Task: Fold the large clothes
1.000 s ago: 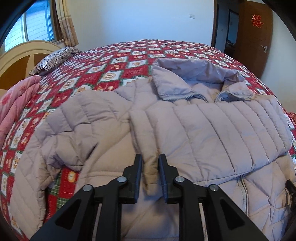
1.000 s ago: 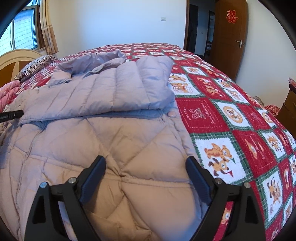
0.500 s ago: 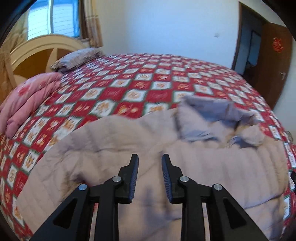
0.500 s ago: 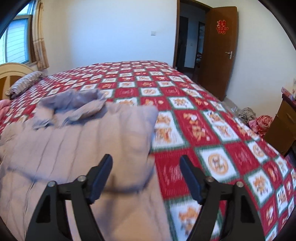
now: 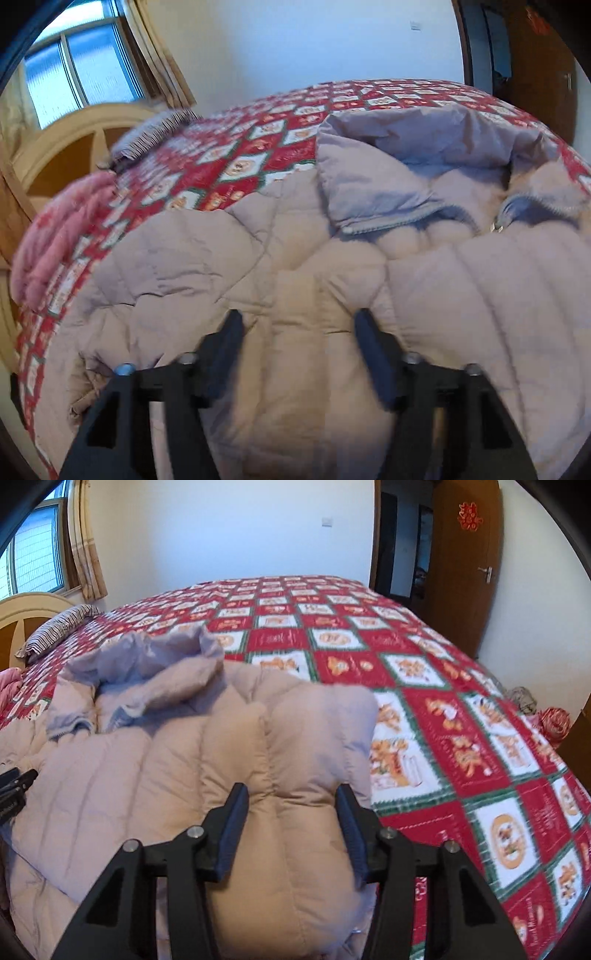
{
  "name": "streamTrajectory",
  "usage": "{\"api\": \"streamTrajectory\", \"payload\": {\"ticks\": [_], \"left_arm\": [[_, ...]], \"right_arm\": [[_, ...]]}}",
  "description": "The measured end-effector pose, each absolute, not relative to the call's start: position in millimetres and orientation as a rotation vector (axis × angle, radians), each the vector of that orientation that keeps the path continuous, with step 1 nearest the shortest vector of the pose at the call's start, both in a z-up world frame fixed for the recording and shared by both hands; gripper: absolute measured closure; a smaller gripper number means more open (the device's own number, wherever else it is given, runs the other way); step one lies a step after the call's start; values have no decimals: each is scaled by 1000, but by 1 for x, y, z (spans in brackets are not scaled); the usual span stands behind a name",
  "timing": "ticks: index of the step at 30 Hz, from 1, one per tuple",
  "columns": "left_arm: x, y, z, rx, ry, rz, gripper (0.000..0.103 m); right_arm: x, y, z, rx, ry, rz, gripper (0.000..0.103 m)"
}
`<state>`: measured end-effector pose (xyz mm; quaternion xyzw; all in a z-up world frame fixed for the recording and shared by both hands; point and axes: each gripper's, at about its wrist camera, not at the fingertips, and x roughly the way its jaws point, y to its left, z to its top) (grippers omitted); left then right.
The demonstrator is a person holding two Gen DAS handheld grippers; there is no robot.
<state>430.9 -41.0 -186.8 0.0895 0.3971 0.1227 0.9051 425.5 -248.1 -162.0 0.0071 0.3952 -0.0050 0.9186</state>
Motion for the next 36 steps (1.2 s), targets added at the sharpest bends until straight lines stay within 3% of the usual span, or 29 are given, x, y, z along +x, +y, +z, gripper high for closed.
{"api": "streamTrajectory", "payload": {"ticks": [9, 14, 17, 20, 27, 36], "left_arm": [[426, -27, -193, 100, 815, 248, 28], [427, -22, -194, 50, 820, 236, 24], [427, -23, -194, 44, 821, 238, 23], [427, -21, -194, 35, 820, 233, 23], [426, -15, -194, -3, 824, 223, 20], [427, -14, -196, -10, 827, 222, 18]], "right_arm": [[433, -242, -182, -11, 860, -2, 50], [421, -240, -161, -28, 844, -40, 50], [399, -235, -137, 47, 782, -30, 35], [389, -210, -127, 15, 763, 26, 34], [401, -170, -171, -50, 883, 98, 34], [399, -164, -187, -105, 878, 67, 32]]}}
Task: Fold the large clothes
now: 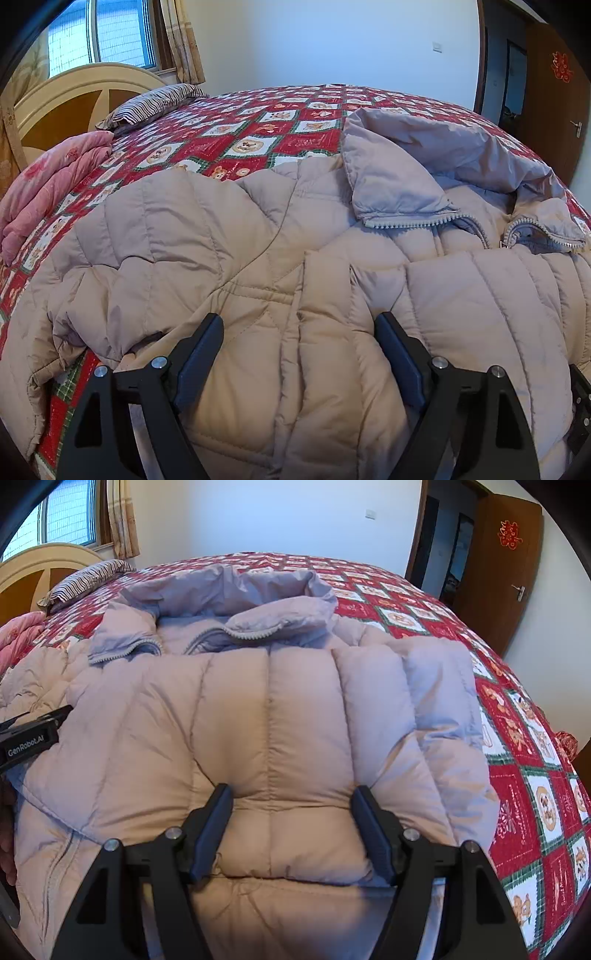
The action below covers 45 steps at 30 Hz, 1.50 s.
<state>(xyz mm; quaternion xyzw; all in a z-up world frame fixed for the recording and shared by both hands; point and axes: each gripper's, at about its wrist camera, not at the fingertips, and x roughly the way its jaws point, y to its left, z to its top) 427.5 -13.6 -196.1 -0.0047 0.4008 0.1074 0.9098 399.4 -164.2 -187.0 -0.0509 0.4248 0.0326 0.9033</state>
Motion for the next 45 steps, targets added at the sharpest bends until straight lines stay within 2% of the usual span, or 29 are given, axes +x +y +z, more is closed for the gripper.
{"api": "streamTrajectory", "payload": {"ticks": [9, 12, 15, 19, 25, 29, 38, 45], "left_arm": [[429, -13, -194, -17, 841, 211, 17], [423, 2, -177, -74, 870, 186, 17], [390, 29, -139, -85, 799, 161, 17], [339, 88, -121, 9, 746, 253, 17], [267, 223, -147, -58, 816, 496, 17], [224, 275, -173, -176, 866, 574, 17], [209, 272, -186, -167, 847, 668, 17], [202, 278, -191, -287, 851, 661, 17]], "right_arm": [[400, -161, -189, -119, 873, 59, 31], [399, -163, -187, -111, 875, 64, 31], [392, -168, -174, -106, 868, 74, 23], [362, -173, -153, -55, 822, 91, 10], [323, -155, -147, -120, 798, 177, 10], [313, -147, -147, -159, 779, 192, 10], [299, -138, -149, -137, 787, 209, 10], [288, -146, -149, -104, 767, 205, 10]]}}
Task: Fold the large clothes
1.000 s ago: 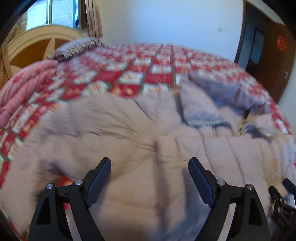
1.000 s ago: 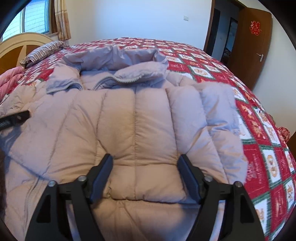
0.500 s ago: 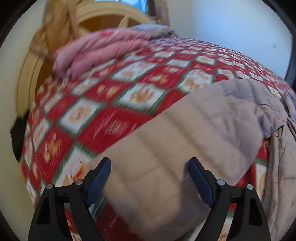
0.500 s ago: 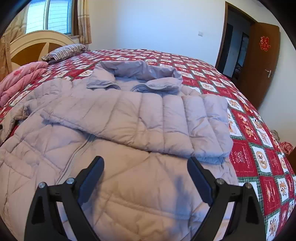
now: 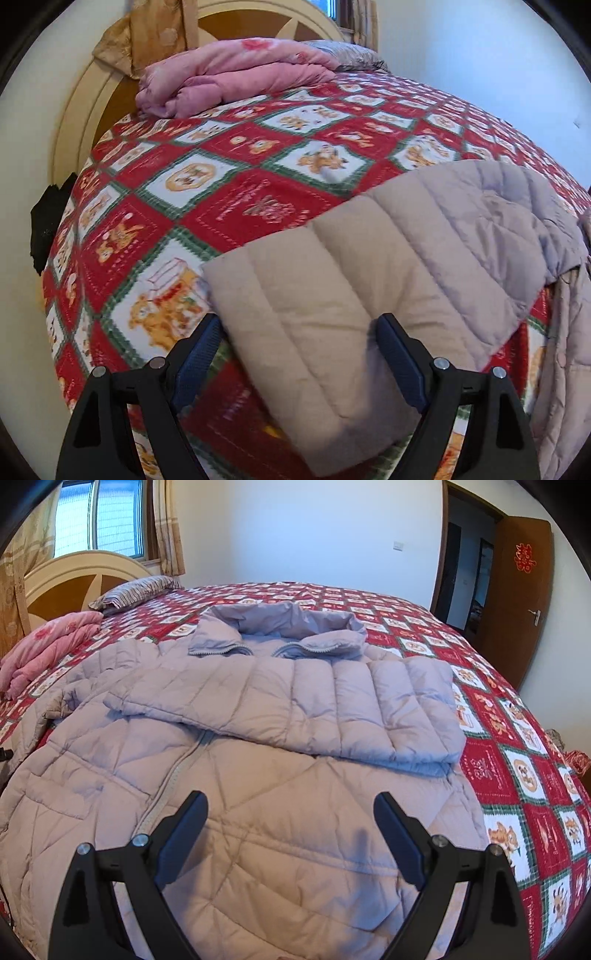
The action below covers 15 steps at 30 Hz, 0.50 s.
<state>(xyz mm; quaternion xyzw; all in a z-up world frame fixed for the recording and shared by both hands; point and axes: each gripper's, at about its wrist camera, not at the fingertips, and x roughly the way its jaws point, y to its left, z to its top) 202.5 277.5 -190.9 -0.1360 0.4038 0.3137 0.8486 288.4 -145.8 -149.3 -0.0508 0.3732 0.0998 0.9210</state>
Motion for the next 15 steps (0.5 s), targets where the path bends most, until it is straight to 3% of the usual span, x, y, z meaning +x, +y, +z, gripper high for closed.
{"api": "streamTrajectory", "payload": {"ticks": [1, 3, 4, 5, 8, 15], "left_arm": [[204, 274, -191, -281, 844, 641, 17], [208, 268, -192, -277, 840, 599, 36], [209, 266, -191, -266, 832, 571, 68], [210, 265, -189, -251, 827, 552, 84], [212, 273, -178, -210, 813, 558, 91], [217, 327, -130, -192, 714, 651, 92]], "right_arm": [[290, -146, -151, -102, 771, 203, 10], [290, -144, -153, -100, 776, 200, 10], [290, -144, -153, -99, 774, 201, 10], [288, -144, -152, -98, 770, 202, 10], [284, -146, -150, -91, 753, 208, 10], [283, -163, -139, -39, 720, 183, 10]]}}
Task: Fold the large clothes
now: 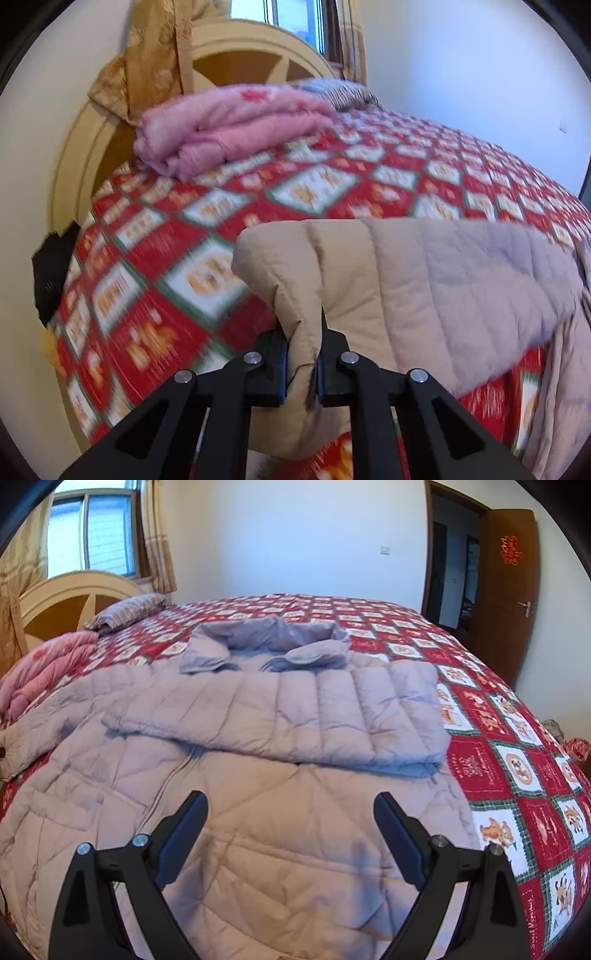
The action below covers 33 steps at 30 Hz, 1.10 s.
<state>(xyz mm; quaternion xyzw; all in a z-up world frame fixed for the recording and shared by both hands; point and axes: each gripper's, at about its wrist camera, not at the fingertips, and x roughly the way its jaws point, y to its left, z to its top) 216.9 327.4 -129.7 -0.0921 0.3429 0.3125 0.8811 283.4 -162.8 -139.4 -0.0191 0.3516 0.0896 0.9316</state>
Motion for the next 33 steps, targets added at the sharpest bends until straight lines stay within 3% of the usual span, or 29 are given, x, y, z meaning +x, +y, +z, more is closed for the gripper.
{"api": "streamTrajectory", "payload": {"ticks": [6, 14, 27, 30, 32, 33], "left_arm": [[231, 294, -94, -96, 660, 565, 93], [256, 171, -40, -19, 550, 296, 93], [300, -46, -64, 129, 583, -26, 90], [304, -74, -73, 167, 594, -34, 72], [302, -81, -76, 181, 575, -30, 39], [299, -82, -76, 187, 558, -17, 34]], "right_arm": [[286, -166, -138, -17, 718, 176, 10], [288, -179, -128, -29, 700, 144, 10], [285, -218, -135, 48, 715, 99, 10], [287, -225, -139, 59, 726, 90, 10], [288, -227, -140, 64, 731, 88, 10], [288, -227, -141, 63, 733, 87, 10]]}}
